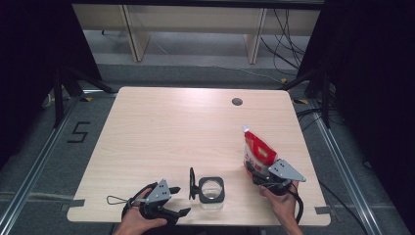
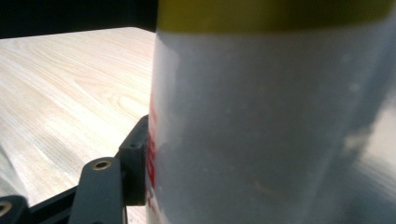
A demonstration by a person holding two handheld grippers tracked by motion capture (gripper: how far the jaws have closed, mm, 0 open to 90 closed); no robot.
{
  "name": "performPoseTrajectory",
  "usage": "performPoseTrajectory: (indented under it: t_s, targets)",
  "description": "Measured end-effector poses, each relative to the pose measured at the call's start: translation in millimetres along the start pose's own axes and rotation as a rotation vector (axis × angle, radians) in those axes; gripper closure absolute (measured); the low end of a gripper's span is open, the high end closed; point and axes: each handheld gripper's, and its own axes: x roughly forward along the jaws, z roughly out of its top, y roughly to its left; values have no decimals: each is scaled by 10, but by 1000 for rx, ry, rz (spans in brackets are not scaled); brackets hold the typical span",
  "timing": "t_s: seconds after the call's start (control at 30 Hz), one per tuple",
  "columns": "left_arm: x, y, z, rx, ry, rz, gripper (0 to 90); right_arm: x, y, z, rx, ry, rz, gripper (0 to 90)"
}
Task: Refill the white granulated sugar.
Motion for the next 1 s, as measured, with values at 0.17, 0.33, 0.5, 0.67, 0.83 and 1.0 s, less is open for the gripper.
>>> performPoseTrajectory:
  t_s: [0.17,0.33,0.5,0.67,0.83,1.0]
  targets:
    - [-12,0,-3,-11,3,12,229,-92,66,121,-74,-23,-6,382]
    - [-18,11,-1,-7,2,3,229,-227,148,246,-178,-26,-21,383]
    - [-10,10,-6,-9,-11,2,229,-341,211,350,-280,-22,-37,384]
    - [-11,5,-3,-16,-14,6,229,-457,263,395,-345,-19,-41,385]
    - [-9,1,-5,-17,-16,8,229,-579,362,406,-438,9,-45,386]
    - [-10,6,-6,-11,-13,7,229,-672,437,413,-494,21,-42,388]
